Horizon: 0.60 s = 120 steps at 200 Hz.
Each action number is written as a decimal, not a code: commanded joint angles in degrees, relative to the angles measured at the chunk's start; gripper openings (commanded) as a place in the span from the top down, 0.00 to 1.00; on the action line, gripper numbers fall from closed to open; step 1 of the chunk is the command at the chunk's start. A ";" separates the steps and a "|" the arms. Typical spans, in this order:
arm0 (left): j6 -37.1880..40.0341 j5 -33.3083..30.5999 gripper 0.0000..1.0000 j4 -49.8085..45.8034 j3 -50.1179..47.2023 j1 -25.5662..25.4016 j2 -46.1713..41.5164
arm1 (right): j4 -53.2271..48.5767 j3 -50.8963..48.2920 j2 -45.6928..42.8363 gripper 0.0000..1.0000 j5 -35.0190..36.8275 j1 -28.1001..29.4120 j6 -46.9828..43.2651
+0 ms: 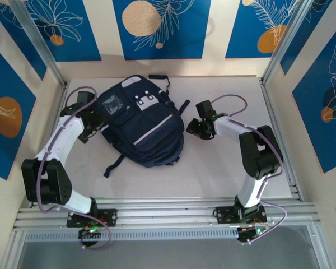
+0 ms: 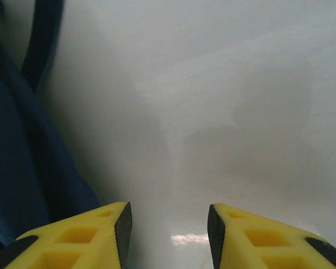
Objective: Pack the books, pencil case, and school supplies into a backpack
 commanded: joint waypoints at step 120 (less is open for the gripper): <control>11.55 -2.10 0.06 -6.54 13.48 -1.38 2.25 | 8.89 -3.85 -12.23 0.53 -12.03 24.03 -7.15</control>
